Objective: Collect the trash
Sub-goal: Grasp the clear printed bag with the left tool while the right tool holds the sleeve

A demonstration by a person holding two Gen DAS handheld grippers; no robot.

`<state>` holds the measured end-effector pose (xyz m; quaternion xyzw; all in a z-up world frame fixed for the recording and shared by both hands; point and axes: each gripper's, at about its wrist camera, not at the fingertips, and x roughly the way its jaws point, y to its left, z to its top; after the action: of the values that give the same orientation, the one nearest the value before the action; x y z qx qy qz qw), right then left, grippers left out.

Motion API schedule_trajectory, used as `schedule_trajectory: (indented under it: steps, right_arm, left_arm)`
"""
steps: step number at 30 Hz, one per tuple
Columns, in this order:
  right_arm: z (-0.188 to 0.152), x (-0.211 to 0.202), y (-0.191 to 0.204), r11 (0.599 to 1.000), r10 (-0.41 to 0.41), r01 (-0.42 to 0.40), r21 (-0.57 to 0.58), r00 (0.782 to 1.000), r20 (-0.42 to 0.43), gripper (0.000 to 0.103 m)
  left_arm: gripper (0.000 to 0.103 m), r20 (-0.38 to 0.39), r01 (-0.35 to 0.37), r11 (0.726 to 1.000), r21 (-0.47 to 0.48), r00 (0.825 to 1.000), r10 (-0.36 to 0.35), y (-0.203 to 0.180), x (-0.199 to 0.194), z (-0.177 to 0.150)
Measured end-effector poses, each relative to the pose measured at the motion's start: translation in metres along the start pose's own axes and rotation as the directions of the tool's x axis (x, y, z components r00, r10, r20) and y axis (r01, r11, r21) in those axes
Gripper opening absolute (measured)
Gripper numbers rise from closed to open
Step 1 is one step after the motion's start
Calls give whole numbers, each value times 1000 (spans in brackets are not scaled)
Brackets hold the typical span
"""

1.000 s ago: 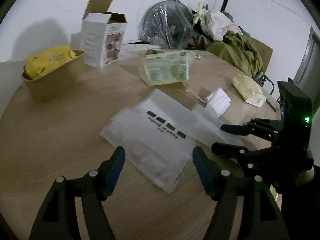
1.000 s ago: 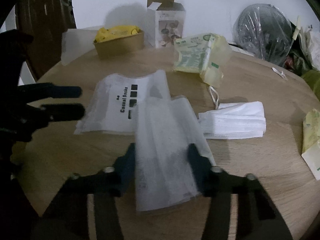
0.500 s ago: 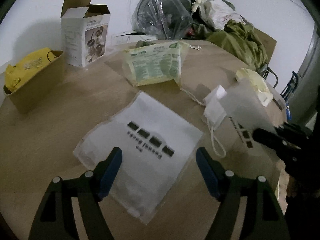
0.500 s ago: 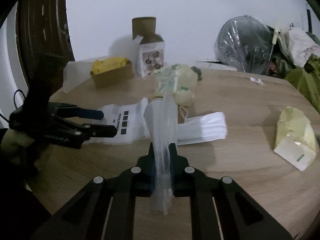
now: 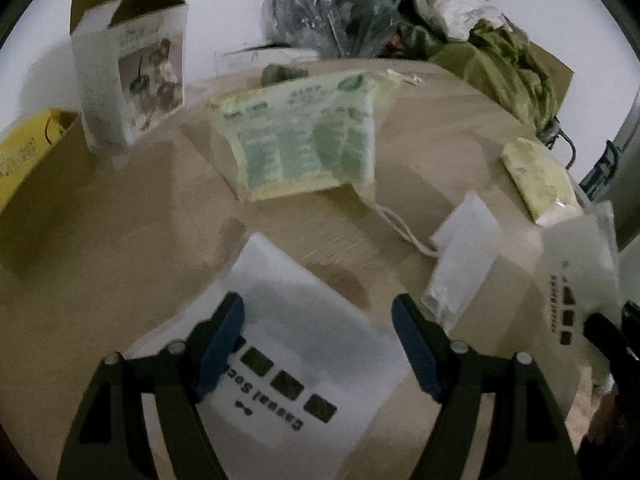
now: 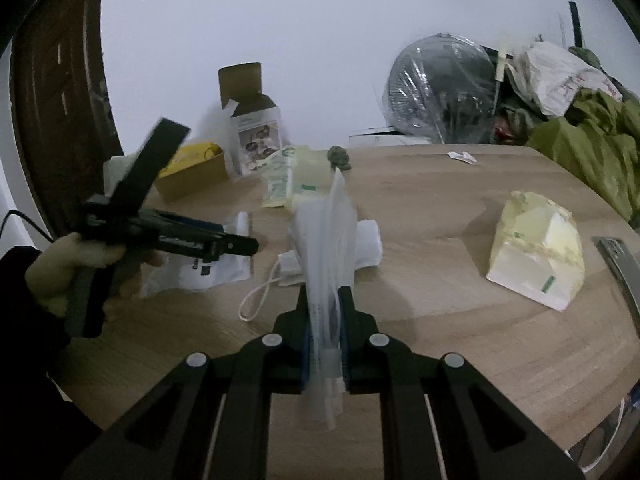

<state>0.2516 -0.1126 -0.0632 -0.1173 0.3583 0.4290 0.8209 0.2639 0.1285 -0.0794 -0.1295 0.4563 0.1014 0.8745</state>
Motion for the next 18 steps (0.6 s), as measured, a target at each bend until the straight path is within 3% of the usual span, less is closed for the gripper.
schedule_trajectory:
  steps: [4,8,11,14,15,16,18]
  right_arm:
    - [-4,-4,-9,1000,-6,6,13,1000,1,11]
    - [-7,-5,-8,1000,-10,10,4,1000,-6,11]
    - [-8,-5,-4,1000,-7,7,-6,1000,-8,11]
    - [-9,-5,-3,1000,-4,4,-5,1000,-8,11]
    - [-9,-5,-3,1000,-8,8,-4,1000,-10,11]
    - [-9,-5,-3,1000,-16,16,-4,1000,-13,11]
    - [-9,-7,-2,1000,-26,26,-4,1000,-14,11]
  left_arm:
    - [77,1,-18,1000,13,1000,18,1,2,0]
    - [77,40,-80,990,119,996,75,-10,5,-8]
    - [74,40,-64,988,139,997,59,-9,5,-9]
    - [47,60,-51,987,155,997,42,-8,-1,-11]
    - [30,66,-51,987,153,997,41,-6,-3,-12]
    - [21,67,-52,987,151,997,42,-6,-4,-13]
    - [14,67,-38,989,144,997,29,-4,-6,-15]
